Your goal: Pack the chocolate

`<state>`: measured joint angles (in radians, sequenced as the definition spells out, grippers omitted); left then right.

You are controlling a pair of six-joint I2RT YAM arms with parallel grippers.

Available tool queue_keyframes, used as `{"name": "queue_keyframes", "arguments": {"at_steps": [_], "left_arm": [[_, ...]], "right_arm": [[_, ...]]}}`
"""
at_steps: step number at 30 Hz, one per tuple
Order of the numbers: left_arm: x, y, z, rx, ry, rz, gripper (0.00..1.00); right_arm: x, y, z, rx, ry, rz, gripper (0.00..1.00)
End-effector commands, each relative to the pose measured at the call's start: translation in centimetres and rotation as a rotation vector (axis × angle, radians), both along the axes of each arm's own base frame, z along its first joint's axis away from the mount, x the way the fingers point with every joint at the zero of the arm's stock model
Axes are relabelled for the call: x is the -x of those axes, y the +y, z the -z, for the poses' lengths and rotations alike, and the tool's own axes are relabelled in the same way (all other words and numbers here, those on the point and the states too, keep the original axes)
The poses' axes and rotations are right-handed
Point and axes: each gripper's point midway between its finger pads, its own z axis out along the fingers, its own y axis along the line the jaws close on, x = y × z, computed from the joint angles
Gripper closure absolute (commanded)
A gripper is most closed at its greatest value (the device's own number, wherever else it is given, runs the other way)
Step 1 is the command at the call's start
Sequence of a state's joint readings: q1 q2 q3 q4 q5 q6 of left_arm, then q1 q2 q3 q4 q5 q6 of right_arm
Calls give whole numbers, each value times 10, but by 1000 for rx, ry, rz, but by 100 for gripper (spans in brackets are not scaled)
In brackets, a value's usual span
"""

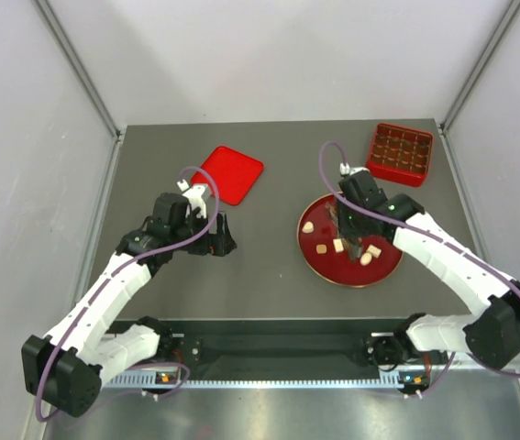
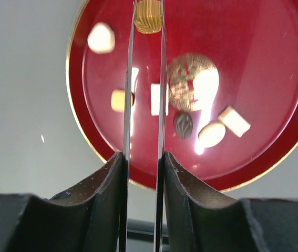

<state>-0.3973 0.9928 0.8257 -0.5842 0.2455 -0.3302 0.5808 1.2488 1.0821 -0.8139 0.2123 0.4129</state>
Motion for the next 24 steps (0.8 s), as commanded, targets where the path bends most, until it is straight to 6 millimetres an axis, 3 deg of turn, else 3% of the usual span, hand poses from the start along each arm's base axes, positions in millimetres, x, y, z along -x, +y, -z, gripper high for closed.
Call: {"name": "queue_keyframes", "arguments": {"at_steps": [1,5,14,15,18,23,24], "left_arm": [[-3,-3,-4,11,-25,7,1],[-3,-3,-5,14,-26,9,1],[-2,-4,-4,15,-24,13,1],[-1,-4,-4,16,-24,14,1],[-2,-4,-4,18,-25,15,1],[-2,-3,-4,15,-24,13,1],[-2,-3,-5,15,-28,12,1]], "right_arm": [[-32,-6,-31,-4,-90,33,68],[-64,-28,-56,-2,-146,102,68],[-134,-117,-85,42,-245,364,68],[-142,-134,-81,45,-241,410,68],[-163,-161,-78,53,-258,479,69],[-192,-181,-84,78,-292,516,69],[-197,-200,-77,99,-280,556,69]]}}
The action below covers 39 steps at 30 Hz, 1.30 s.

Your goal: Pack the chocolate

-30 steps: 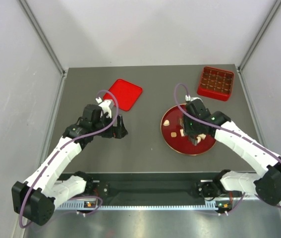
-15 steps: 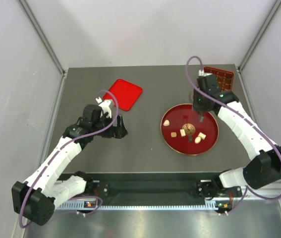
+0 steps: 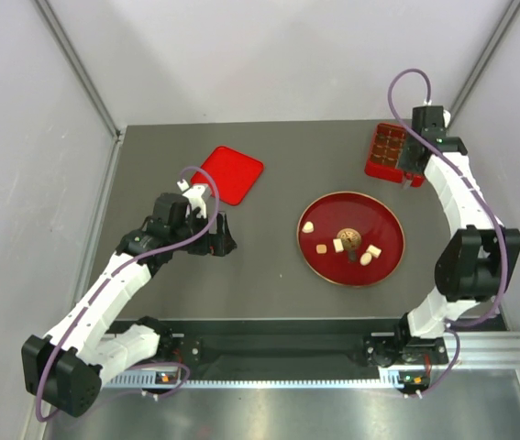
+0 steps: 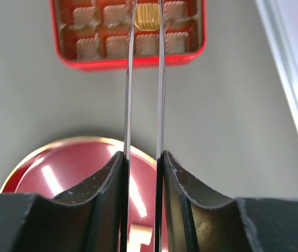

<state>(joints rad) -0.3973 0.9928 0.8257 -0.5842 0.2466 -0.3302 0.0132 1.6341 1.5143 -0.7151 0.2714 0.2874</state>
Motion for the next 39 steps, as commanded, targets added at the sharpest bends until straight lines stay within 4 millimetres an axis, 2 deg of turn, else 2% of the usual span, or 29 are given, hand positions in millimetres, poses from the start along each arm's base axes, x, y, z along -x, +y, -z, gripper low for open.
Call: {"name": "queue_keyframes", "arguments": {"at_steps": [1,2,4,5,9,12,31,39], "left_arm": [[-2,-3,-4,14,-26,11,1],[-2,-3,-5,14,-28,12,1],[-2,-3,-4,13,-26,12,1],[-2,-3,-4,12,-26,11,1],[-2,-3,-3,11,-25,11,1],[-3,-3,-4,11,-26,10,1],[-3,-3,-2,7,-20,11,1],[-3,-3,-2,8,-21,10,1]], "right_arm": [[-35,-29,-34,51,-127,55,68],[-40,-33,-39,57,-140,57,68],[-48,-43,-33,61,-128,75,69],[-52,-47,-37,63,-140,84,69],[-62,-63,-25,64,-119,111,68],[-68,-68,-18,50,-113,113,68],[-87,-72,11,26,-92,90,63],[-86,-71,5,19,-105,89,58]]}}
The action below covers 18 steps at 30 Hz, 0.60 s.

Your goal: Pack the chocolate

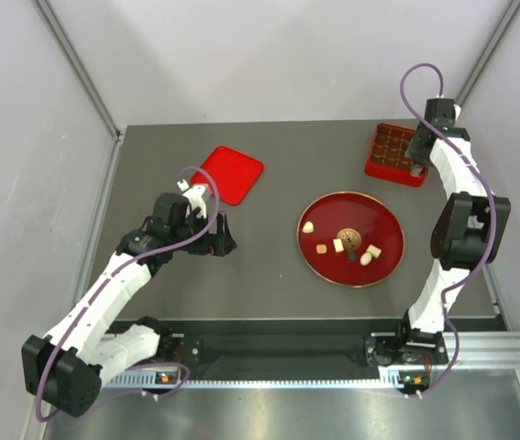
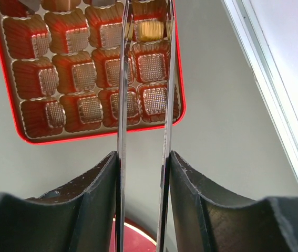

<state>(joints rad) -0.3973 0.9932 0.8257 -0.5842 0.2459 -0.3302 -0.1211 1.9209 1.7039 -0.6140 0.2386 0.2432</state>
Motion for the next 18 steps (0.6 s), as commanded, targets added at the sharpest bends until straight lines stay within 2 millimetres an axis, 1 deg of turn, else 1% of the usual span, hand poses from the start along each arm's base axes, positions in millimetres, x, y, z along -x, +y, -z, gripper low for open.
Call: {"name": "queue_keyframes", "arguments": {"at_steps": [1,7,10,11,13,14,15,16,17,18], "left_arm": [[-2,-3,-2,8,-20,12,1],[-3,-2,-3,8,-24,8,1],[-3,-3,-3,9,-23,9,1],[-2,-3,-3,9,-23,9,1],[-3,-3,-3,9,-24,9,1],[-2,-3,-3,9,-23,9,1],[-2,-3,-3,10,-22,11,1],[-2,-3,-4,10,-24,11,1],[-2,-3,-4,11,-26,11,1],[-2,-3,-4,11,-27,11,1]], "right_arm": [[-18,-9,-37,20,-116,8,58],[-13,-8,-46,22,-124,10,58],[-8,-4,-59,18,-143,9,58],[-5,0,-68,17,-157,2,58],[0,7,-72,10,-157,-8,58],[4,16,-79,9,-166,-26,58],[9,21,-76,3,-150,-34,58],[15,27,-82,2,-156,-46,58],[19,38,-83,2,-150,-67,58],[27,45,-74,-2,-123,-82,58]]}}
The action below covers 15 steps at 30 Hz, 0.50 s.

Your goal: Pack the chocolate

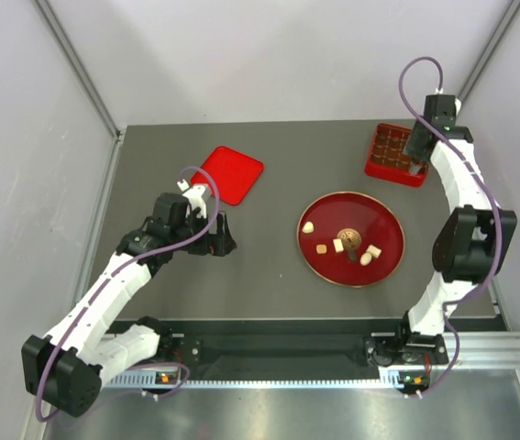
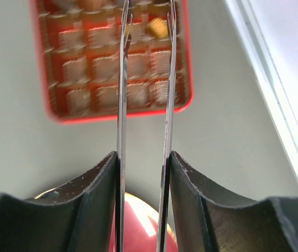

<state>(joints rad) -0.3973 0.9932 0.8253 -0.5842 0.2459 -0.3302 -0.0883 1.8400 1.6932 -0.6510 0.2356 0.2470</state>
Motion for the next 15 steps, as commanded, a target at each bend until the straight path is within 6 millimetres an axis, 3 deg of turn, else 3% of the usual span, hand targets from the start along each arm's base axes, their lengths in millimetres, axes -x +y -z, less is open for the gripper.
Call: {"name": "queue_keyframes", "arguments": {"at_steps": [1,3,4,6,7,9,11,12,14,15], "left_arm": [[-2,-3,-4,11,-27,11,1],[-2,-3,-5,12,-30,9,1],[-2,-3,-5,13,-29,8,1],[-2,-3,-6,14,-30,10,1],[-2,-3,-5,13,-28,10,1],[-3,-3,-6,15,-32,10,1],[-2,-3,-6,14,-32,8,1],[-2,-2,-5,12,-32,9,1],[-3,-2,-6,13,-34,6,1],[-3,-2,-6,13,-36,6,1]], "right_arm": [[23,34,-52,-4,-103,-61,58],[37,62,-38,-7,-62,-134,58],[45,70,-44,-3,-72,-154,58],[62,92,-31,-11,-30,-213,58],[71,100,-37,-15,-45,-238,59],[90,124,-21,-35,0,-309,59],[109,147,-21,-53,4,-374,58],[121,152,-9,-54,40,-399,59],[139,163,-7,-53,50,-431,59],[150,167,6,-68,83,-444,58]]}}
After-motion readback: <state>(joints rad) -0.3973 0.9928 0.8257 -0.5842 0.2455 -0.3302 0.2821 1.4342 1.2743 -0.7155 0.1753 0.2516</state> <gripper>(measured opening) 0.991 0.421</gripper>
